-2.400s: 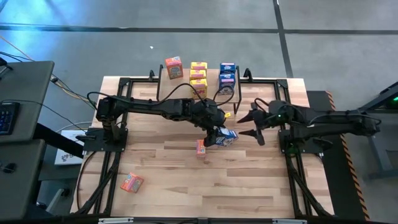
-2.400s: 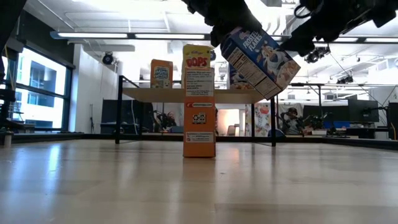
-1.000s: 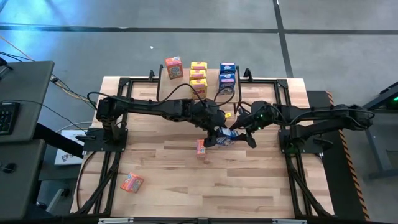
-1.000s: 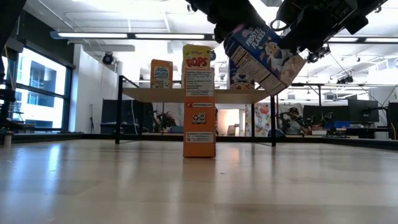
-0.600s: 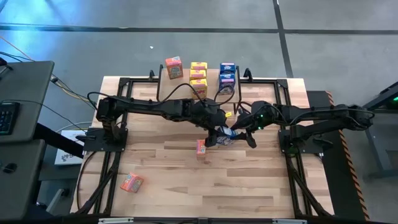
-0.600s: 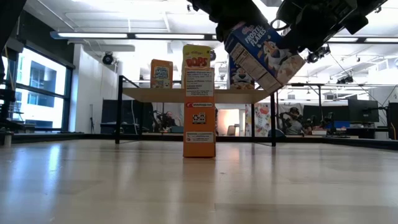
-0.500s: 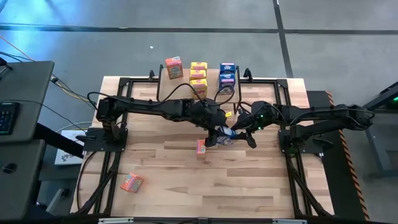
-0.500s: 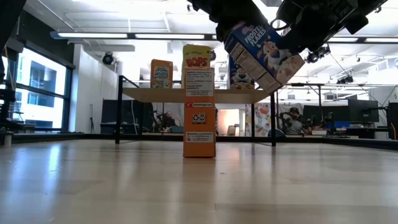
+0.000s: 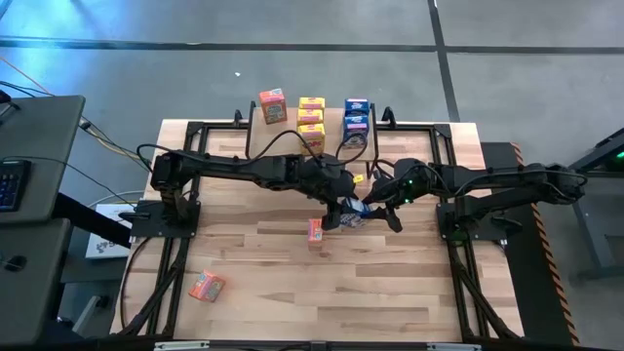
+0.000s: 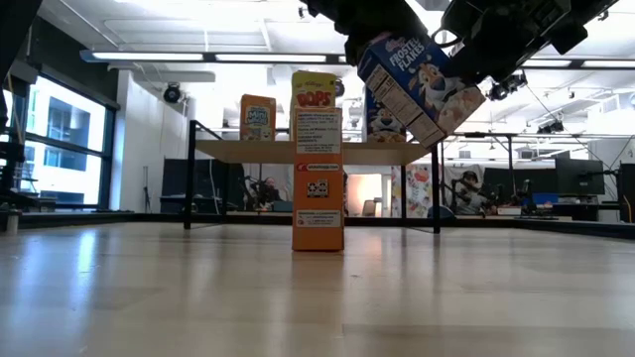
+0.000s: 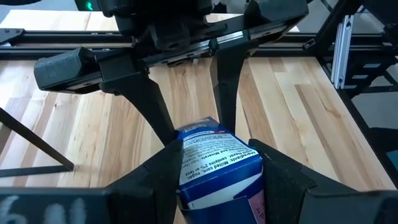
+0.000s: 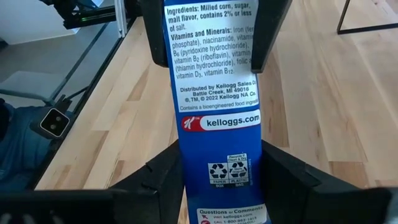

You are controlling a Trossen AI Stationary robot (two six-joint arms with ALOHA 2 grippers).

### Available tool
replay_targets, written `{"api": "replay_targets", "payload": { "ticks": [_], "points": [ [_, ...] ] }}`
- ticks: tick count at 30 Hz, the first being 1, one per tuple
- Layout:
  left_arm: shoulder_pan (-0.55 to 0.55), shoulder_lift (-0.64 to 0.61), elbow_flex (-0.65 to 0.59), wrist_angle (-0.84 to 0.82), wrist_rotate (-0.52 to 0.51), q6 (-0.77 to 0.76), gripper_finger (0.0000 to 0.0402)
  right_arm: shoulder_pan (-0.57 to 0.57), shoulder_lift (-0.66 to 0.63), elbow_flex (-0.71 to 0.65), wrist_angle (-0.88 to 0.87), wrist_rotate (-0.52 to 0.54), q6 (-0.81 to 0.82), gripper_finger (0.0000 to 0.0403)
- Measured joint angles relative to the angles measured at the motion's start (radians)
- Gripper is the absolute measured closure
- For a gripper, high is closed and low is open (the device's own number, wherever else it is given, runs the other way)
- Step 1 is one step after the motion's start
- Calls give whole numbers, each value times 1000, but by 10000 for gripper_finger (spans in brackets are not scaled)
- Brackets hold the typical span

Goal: Stack cereal on shelf
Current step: Put the blue cereal box on the shelf aligned with the other blue cereal boxes

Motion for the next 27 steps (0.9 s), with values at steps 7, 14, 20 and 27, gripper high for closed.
{"api": "replay_targets", "payload": {
  "ticks": [7, 14, 20, 27],
  "points": [
    [0, 0, 0, 3, 1, 2, 232, 0, 0, 0, 5, 1, 0, 234],
    [0, 0, 0, 42, -14, 51, 190, 0, 1, 0, 14, 4, 0, 234],
    [0, -4, 0, 42, -15, 29, 166, 0, 1, 0, 31, 5, 0, 234],
    [4, -67, 0, 5, -30, 48, 165, 0, 1, 0, 29, 22, 0, 234]
  ]
}}
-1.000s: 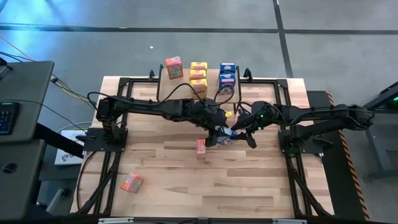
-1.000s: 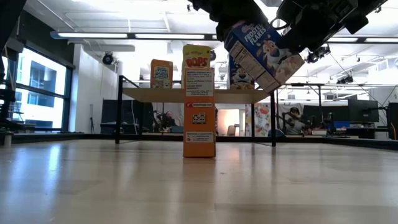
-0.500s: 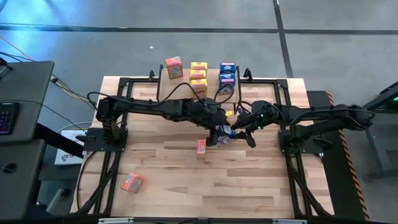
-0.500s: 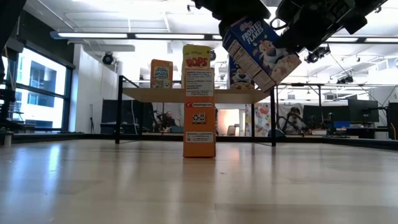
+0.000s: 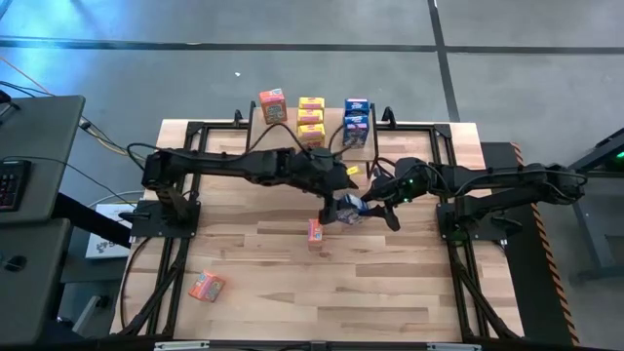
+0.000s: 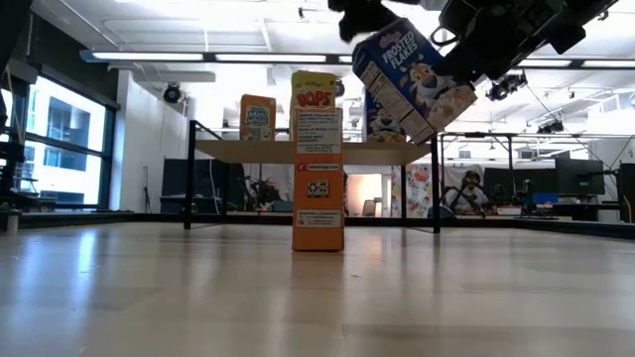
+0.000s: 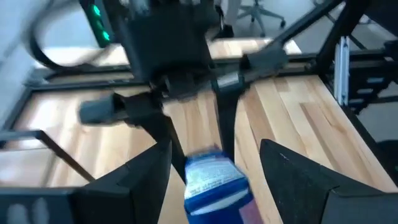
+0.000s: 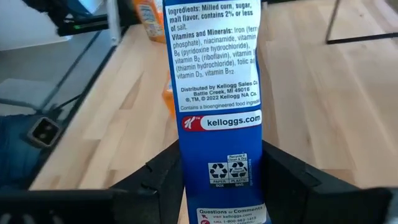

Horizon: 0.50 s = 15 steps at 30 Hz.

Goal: Stack cereal on shelf
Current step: Put the blue cereal box on the shelf aligned with the other blue cereal boxes

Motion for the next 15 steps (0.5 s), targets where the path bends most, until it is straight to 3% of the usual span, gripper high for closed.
{"api": "replay_targets", "payload": {
  "ticks": [6, 15],
  "points": [
    [0, -88, 1, -73, -57, 28, 165, 0, -5, 0, 17, 93, -12, 234],
    [0, -214, -41, -156, -84, 56, 165, -16, -39, 0, 111, 118, -54, 234]
  ]
}}
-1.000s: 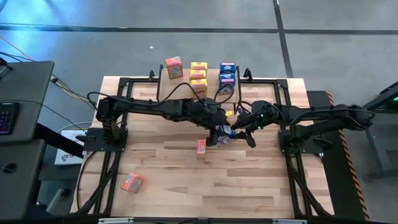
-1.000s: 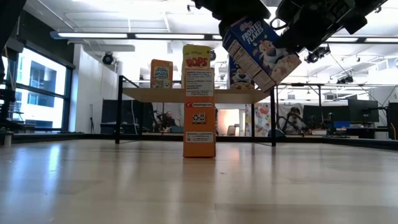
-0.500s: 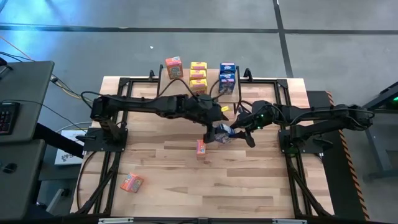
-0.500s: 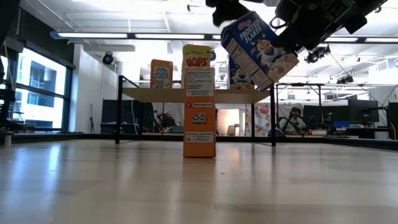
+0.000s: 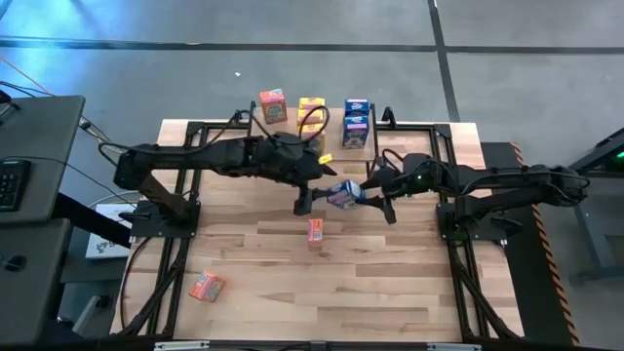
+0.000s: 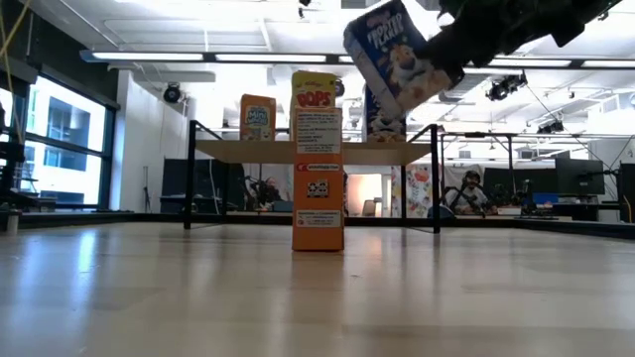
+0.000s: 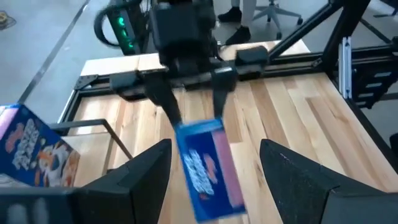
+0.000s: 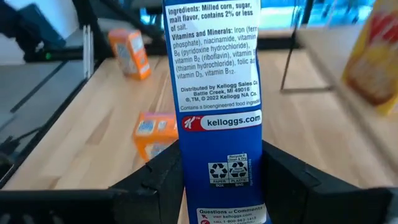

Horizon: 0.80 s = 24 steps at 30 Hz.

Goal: Stack cereal on shelf
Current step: Put the blue cereal box on the shelf aligned with the other blue cereal boxes

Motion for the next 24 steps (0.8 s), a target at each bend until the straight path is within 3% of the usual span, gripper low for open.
{"api": "replay_targets", "payload": {
  "ticks": [12, 24],
  "points": [
    [0, -178, -242, 109, -19, -57, 165, -118, -107, 0, 176, -35, -159, 234],
    [-1, -326, -475, 255, -19, -153, 165, -327, -188, -25, 262, -205, -207, 234]
  ]
}}
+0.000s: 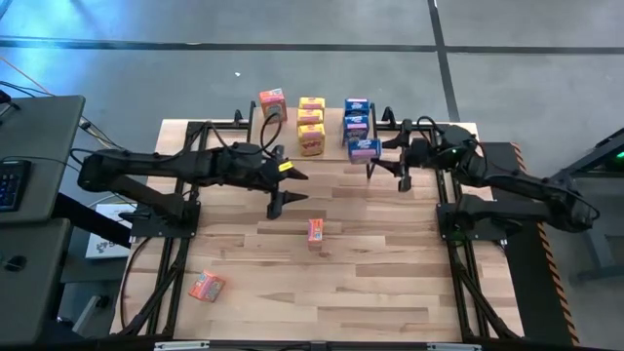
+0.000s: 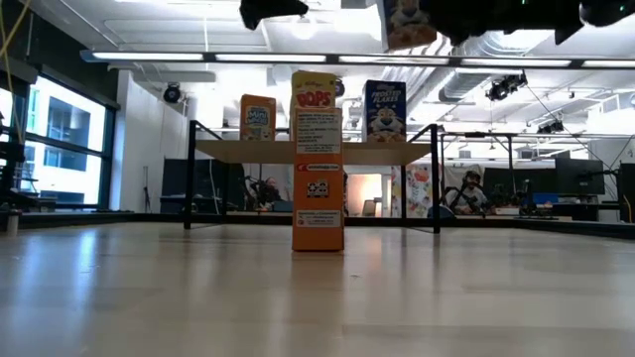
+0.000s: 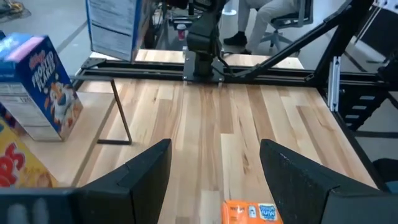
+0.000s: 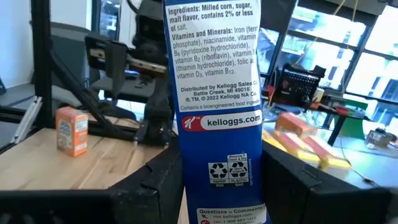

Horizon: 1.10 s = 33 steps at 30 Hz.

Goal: Stack cereal on shelf
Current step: Put the blue cereal box on the shelf aligned with the other blue cereal boxes

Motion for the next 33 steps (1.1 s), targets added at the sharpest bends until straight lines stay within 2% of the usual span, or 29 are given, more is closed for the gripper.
{"api": "replay_targets", "payload": {
  "ticks": [6, 15, 24, 33],
  "points": [
    [0, -40, -73, 32, 0, -4, 165, -80, 17, -105, 156, -75, 70, 234],
    [-10, -135, -255, 199, -3, -31, 165, -111, 86, -277, 455, -83, 134, 234],
    [-14, -288, -489, 348, -2, -56, 165, -111, 243, -294, 609, -50, 150, 234],
    [-13, -455, -739, 512, -3, -57, 165, -111, 276, -293, 642, -53, 183, 234]
  ]
}}
